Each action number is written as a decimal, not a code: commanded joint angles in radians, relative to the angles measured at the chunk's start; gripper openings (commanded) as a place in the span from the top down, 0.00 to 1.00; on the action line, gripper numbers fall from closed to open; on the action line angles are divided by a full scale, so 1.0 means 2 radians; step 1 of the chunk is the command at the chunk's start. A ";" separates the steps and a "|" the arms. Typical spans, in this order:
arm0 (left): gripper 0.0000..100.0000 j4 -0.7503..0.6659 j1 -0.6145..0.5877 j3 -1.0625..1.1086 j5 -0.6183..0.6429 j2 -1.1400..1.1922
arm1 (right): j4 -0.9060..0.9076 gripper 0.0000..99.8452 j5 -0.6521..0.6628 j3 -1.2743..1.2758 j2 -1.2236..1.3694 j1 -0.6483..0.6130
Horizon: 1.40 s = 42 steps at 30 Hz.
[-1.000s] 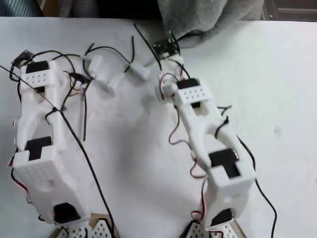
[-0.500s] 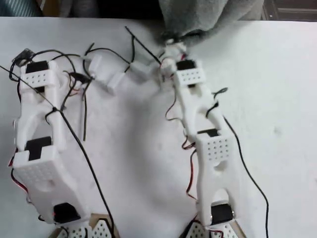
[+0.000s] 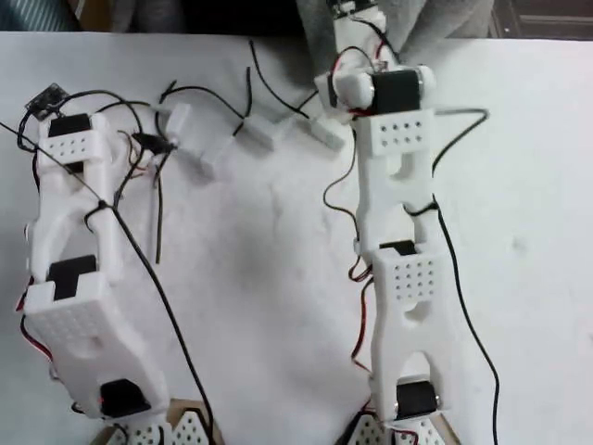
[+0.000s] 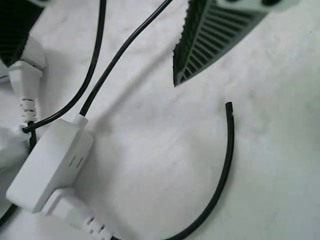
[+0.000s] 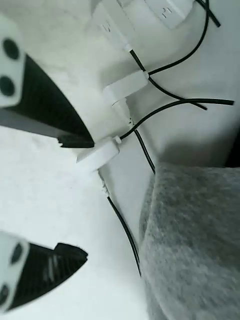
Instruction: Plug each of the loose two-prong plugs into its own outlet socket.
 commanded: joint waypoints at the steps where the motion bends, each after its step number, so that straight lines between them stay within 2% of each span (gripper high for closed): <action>1: 0.57 -0.014 -0.001 -0.003 -0.004 -0.003 | 0.010 0.70 0.020 -0.038 -0.072 0.016; 10: 0.56 -0.054 -0.004 -0.040 -0.008 -0.009 | 0.007 0.70 0.065 -0.041 -0.241 0.026; 14: 0.56 0.037 -0.005 -0.149 -0.008 -0.029 | 0.006 0.70 0.088 -0.041 -0.316 0.026; 21: 0.56 0.208 -0.002 -0.420 -0.009 -0.114 | 0.006 0.70 0.090 -0.041 -0.422 0.053; 25: 0.57 0.255 -0.002 -0.551 -0.097 -0.152 | 0.006 0.70 0.087 -0.041 -0.475 0.086; 28: 0.57 0.259 -0.004 -0.617 -0.143 -0.189 | 0.006 0.70 0.090 -0.041 -0.517 0.090; 33: 0.57 0.260 -0.004 -0.658 -0.143 -0.299 | 0.006 0.70 0.090 -0.041 -0.579 0.090; 42: 0.57 0.260 -0.003 -0.656 -0.146 -0.560 | 0.008 0.70 0.087 -0.041 -0.706 0.090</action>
